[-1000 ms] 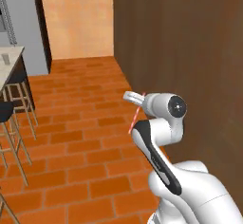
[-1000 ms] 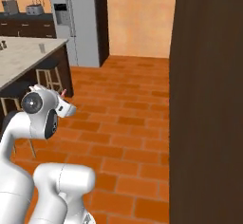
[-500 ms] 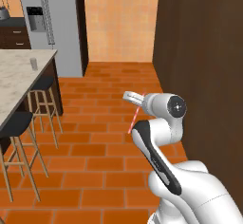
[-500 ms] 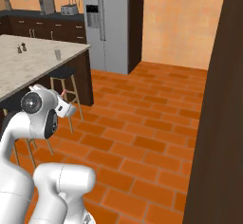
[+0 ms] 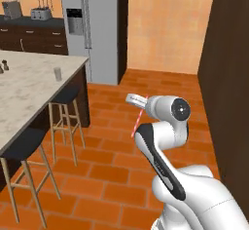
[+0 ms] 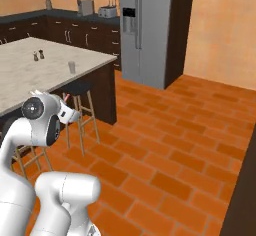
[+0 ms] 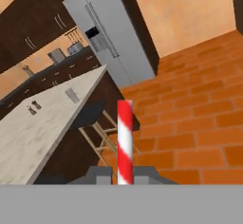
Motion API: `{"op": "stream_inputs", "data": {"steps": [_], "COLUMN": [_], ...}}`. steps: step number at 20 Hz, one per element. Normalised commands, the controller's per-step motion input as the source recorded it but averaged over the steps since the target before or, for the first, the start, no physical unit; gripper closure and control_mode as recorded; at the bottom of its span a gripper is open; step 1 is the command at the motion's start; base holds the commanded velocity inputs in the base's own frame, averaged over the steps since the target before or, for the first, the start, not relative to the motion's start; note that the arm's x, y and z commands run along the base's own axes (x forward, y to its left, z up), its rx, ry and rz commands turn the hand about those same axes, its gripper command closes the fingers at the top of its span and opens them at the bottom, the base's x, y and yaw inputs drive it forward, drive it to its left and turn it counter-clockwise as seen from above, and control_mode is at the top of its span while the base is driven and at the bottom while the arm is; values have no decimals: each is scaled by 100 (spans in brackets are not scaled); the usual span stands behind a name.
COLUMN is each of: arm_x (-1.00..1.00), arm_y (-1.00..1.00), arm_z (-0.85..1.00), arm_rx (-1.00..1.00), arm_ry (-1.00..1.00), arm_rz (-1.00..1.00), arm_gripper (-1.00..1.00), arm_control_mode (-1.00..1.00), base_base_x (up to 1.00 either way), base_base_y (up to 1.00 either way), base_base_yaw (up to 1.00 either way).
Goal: Take a straw from the drawer in front and place it inside the glass cup on the dining counter.
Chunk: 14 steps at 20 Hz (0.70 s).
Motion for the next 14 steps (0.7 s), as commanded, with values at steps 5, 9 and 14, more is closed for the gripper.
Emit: {"op": "stream_inputs", "data": {"steps": [5, 9, 14], "arm_x": [0, 0, 0], "arm_y": [0, 0, 0], "arm_z": [0, 0, 0], "arm_rx": [0, 0, 0], "arm_ry": [0, 0, 0], "arm_rz": [0, 0, 0], "arm_gripper": [100, 100, 100], "arm_control_mode": [100, 100, 100], "base_base_x": [100, 100, 100], "base_base_y": [-45, -43, -38], "base_base_yaw": [39, 41, 50]}}
